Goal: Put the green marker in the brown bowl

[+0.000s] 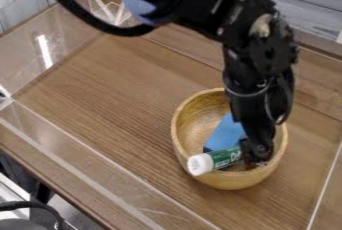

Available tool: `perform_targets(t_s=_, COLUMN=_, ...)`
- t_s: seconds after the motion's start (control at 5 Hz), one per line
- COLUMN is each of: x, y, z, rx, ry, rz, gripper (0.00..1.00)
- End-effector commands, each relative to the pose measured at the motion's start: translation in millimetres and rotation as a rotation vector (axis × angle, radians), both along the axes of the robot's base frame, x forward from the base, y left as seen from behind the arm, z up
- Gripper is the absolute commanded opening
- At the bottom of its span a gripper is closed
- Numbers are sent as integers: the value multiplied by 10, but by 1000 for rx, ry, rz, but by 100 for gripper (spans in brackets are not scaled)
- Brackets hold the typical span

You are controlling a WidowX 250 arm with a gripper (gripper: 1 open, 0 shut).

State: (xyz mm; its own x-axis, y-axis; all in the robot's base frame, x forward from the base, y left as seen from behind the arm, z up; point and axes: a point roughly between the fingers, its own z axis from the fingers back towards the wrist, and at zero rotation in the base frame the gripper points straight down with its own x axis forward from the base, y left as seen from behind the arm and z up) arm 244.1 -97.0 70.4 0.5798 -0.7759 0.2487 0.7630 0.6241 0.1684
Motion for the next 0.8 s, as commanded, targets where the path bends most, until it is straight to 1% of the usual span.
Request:
perform_targets(t_s=0.0, x=41, y=-53, z=-1, rx=-12, ry=-21, rz=-6, gripper=100)
perform_targets(t_s=0.6, x=35, y=-40, z=-173, rx=-10, ry=1, rz=17, gripper=100)
